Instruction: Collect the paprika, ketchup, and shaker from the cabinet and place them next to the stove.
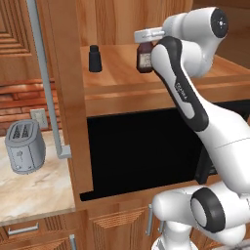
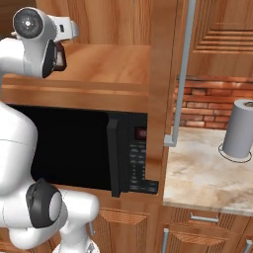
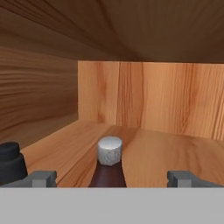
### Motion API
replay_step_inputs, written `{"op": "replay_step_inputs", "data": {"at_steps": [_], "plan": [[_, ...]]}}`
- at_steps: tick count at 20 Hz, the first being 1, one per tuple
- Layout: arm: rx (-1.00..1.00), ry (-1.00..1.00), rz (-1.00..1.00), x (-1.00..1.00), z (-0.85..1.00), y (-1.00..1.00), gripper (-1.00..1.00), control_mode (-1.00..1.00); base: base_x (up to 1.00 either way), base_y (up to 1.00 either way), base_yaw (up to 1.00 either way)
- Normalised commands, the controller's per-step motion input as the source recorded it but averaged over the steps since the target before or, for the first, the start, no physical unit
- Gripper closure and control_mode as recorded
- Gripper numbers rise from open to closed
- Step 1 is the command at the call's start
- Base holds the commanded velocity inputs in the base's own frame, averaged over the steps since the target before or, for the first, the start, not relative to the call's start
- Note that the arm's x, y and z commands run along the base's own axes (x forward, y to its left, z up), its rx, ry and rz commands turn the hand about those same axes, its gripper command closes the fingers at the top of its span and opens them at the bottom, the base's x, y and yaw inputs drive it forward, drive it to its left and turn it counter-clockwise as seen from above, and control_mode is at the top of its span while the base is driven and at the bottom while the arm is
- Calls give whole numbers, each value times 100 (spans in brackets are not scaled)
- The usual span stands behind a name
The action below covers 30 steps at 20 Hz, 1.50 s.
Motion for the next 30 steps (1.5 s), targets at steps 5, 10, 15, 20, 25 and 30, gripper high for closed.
{"op": "replay_step_inputs", "data": {"at_steps": [5, 10, 15, 20, 25, 30], "plan": [[0, 0, 0, 11, -2, 13, -100, -100, 0, 0, 0], [0, 0, 0, 12, -3, 11, -100, -100, 0, 0, 0], [0, 0, 1, 14, -1, -1, -100, -100, 0, 0, 0], [0, 0, 2, 14, -2, 0, -100, -100, 0, 0, 0], [0, 0, 3, 9, -6, 0, 100, -100, 0, 0, 0], [0, 0, 1, 1, -3, 0, 100, -100, 0, 0, 0]]}}
